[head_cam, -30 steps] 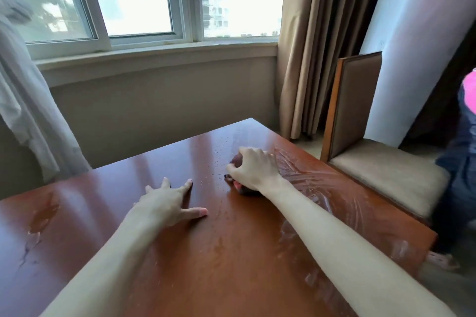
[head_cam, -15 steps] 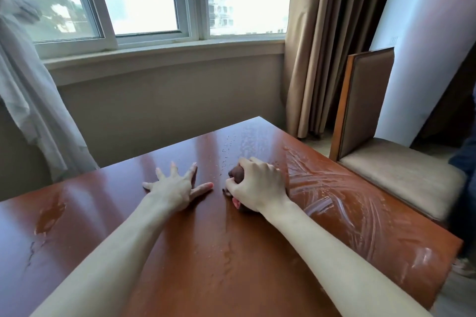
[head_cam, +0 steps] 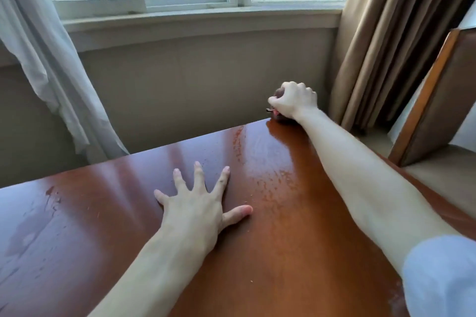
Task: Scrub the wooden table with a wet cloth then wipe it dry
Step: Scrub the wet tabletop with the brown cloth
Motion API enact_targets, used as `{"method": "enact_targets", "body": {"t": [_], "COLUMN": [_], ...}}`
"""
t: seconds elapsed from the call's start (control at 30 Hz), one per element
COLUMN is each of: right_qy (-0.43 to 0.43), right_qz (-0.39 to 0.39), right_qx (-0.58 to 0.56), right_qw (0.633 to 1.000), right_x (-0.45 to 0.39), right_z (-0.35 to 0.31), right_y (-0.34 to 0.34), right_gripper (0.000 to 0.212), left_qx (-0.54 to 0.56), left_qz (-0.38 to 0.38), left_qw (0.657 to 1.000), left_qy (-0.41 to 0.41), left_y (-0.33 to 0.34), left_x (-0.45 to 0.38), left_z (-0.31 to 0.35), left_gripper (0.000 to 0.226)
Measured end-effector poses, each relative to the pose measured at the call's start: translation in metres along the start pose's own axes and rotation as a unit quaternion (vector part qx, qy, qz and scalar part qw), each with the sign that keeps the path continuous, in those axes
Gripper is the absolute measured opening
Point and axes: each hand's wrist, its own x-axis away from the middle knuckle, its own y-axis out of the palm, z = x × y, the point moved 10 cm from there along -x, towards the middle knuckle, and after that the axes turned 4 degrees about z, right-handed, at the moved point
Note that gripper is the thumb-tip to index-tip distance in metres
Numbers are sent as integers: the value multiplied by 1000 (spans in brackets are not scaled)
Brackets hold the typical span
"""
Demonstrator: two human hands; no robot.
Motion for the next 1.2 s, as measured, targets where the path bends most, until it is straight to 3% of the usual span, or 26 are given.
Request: {"method": "enact_targets", "body": {"t": [0.13, 0.3, 0.53, 0.77, 1.2], "right_qy": [81, 67, -3, -137, 83], "right_qz": [52, 74, 17, -47, 69], "right_qx": [-5, 3, 1, -50, 13], "right_qw": [995, 995, 1000, 988, 994], "right_x": [-14, 41, 200, 328, 103], "right_z": [71, 84, 36, -11, 98], "right_y": [-18, -41, -86, -117, -72], "right_gripper": [33, 19, 24, 25, 28], "left_qx": [13, 35, 67, 81, 35], "left_qz": [1, 1, 11, 6, 15], "left_qw": [1000, 999, 998, 997, 999], "left_qy": [-7, -16, -17, -16, -8], "left_y": [3, 0, -7, -8, -2], "left_x": [-3, -2, 7, 14, -9], "left_z": [-2, -3, -4, -6, -5], "left_gripper": [90, 89, 87, 89, 97]}}
